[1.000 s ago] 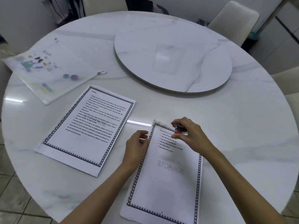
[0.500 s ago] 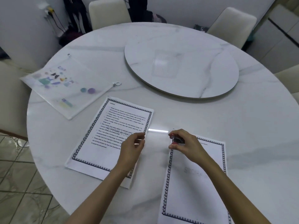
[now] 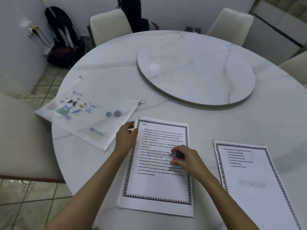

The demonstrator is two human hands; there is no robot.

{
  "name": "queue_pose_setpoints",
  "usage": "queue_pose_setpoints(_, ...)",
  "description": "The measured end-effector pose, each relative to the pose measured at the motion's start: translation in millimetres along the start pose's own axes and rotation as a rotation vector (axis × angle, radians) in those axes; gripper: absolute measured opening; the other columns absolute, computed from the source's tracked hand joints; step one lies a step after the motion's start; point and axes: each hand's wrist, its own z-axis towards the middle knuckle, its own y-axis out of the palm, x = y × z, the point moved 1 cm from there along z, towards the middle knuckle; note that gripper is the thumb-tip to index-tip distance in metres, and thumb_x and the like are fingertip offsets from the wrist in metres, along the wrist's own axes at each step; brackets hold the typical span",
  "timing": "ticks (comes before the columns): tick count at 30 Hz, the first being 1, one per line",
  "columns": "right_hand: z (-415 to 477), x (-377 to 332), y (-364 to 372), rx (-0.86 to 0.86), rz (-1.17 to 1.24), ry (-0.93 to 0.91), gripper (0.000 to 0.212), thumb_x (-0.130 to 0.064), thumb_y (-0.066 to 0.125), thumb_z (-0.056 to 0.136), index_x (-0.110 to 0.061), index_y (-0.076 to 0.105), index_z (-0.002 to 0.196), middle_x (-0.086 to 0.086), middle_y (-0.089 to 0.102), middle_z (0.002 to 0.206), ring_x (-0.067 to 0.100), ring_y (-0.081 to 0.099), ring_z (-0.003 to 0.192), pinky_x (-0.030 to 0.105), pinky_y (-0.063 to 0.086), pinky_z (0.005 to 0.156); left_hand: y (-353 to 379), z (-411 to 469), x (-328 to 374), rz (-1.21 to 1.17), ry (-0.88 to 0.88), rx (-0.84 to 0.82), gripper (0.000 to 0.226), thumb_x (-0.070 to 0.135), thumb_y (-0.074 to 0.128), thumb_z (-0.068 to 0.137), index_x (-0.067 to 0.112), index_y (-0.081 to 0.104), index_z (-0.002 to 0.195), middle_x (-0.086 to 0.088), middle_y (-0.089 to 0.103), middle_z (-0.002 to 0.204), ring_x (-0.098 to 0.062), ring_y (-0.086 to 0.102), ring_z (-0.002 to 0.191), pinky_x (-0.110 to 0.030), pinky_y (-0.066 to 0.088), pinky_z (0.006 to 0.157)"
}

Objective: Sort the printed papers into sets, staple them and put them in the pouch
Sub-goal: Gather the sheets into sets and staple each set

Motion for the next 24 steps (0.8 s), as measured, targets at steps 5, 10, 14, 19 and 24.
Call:
queue_pose_setpoints(5, 4, -5, 4, 0.034, -0.029, 0.067, 0.031, -0.015, 0.077, 0.073, -0.011, 0.066, 0.102, -0.009, 0.061, 0.089, 0.010, 0.059, 0.088, 0.002, 0.039, 0.074, -1, 48, 5, 0.167, -0.103, -0.191, 0.049, 0.021, 0.053, 0.091, 0.004, 0.042, 0.136, -0.015, 0.052, 0.132, -0.028, 0.050, 0.121, -0.032, 0.036, 0.101)
queue_pose_setpoints(10, 6, -8, 2, 0.041, 0.013, 0.146, 0.034, -0.015, 0.080, 0.070, -0.015, 0.066, 0.101, -0.009, 0.064, 0.092, -0.006, 0.059, 0.082, 0.000, 0.040, 0.072, -1, 77, 12, 0.028, -0.200, -0.302, 0.025, 0.014, 0.054, 0.088, 0.020, 0.047, 0.065, -0.007, 0.055, 0.075, -0.027, 0.056, 0.078, -0.030, 0.043, 0.067)
queue_pose_setpoints(14, 4, -8, 5, 0.058, 0.009, 0.168, 0.035, -0.014, 0.080, 0.070, -0.015, 0.066, 0.102, -0.009, 0.063, 0.093, -0.005, 0.058, 0.084, 0.000, 0.039, 0.073, -2, 86, 13, 0.020, -0.242, -0.365, 0.031, 0.012, 0.054, 0.088, 0.019, 0.045, 0.060, -0.007, 0.053, 0.064, -0.022, 0.050, 0.060, -0.026, 0.039, 0.054)
queue_pose_setpoints(19, 6, -10, 6, 0.065, 0.016, 0.183, 0.034, -0.014, 0.080, 0.070, -0.020, 0.064, 0.099, -0.010, 0.063, 0.094, -0.007, 0.060, 0.081, 0.002, 0.041, 0.074, 2, 89, 14, -0.035, -0.213, -0.360, 0.027, 0.011, 0.055, 0.088, 0.017, 0.050, 0.062, -0.016, 0.061, 0.082, -0.030, 0.060, 0.079, -0.043, 0.054, 0.081)
queue_pose_setpoints(24, 6, -10, 5, 0.030, 0.027, 0.199, 0.035, -0.011, 0.079, 0.070, -0.025, 0.062, 0.097, -0.008, 0.063, 0.096, -0.003, 0.063, 0.080, 0.008, 0.046, 0.079, 7, 89, 11, -0.253, -0.343, -0.413, 0.012, 0.013, 0.056, 0.091, 0.003, 0.061, 0.087, -0.019, 0.064, 0.098, -0.030, 0.062, 0.082, -0.038, 0.053, 0.078)
